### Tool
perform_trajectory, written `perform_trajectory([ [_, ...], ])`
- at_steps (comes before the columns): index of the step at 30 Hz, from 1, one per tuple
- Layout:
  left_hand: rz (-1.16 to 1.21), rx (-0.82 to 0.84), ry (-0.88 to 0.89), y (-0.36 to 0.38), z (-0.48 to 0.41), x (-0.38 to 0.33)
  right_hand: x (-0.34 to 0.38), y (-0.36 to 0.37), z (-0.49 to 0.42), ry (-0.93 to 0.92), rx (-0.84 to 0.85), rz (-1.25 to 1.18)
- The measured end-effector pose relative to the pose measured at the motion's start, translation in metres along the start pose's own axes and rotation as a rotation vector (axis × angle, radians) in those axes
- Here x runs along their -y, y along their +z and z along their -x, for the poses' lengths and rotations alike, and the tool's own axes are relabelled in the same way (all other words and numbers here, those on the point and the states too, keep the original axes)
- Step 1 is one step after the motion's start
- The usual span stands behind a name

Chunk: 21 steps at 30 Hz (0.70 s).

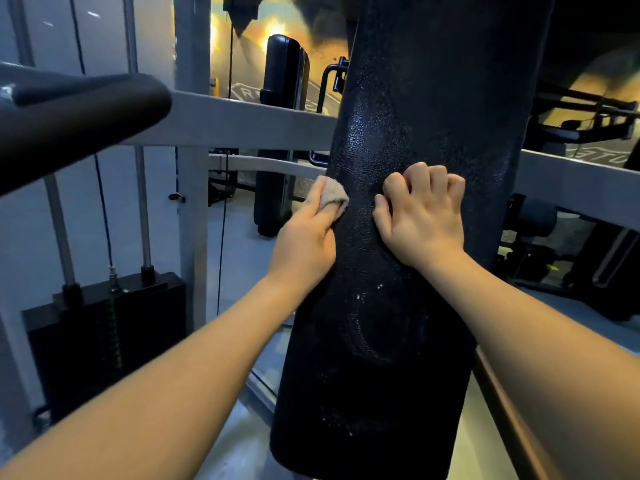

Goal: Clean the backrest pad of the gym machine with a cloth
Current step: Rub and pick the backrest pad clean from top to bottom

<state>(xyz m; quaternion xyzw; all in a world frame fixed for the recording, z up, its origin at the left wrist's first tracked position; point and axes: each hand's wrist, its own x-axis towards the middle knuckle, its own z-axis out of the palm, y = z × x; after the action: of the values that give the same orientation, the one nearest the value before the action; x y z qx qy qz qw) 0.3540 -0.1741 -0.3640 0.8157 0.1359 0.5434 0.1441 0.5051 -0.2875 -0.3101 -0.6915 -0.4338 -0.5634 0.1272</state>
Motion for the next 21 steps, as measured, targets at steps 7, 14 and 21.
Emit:
perform_trajectory([
  [7,0.177,-0.116,-0.163,-0.013,-0.070,-0.015,0.000,-0.001,-0.003,0.005,0.003,0.003],
  [14,0.481,-0.069,-0.259,-0.010,-0.174,-0.016,-0.001,0.001,-0.002,0.001,-0.016,0.003],
  [21,0.825,-0.045,-0.391,0.001,-0.159,0.009,-0.003,0.002,-0.003,-0.006,-0.056,0.004],
])
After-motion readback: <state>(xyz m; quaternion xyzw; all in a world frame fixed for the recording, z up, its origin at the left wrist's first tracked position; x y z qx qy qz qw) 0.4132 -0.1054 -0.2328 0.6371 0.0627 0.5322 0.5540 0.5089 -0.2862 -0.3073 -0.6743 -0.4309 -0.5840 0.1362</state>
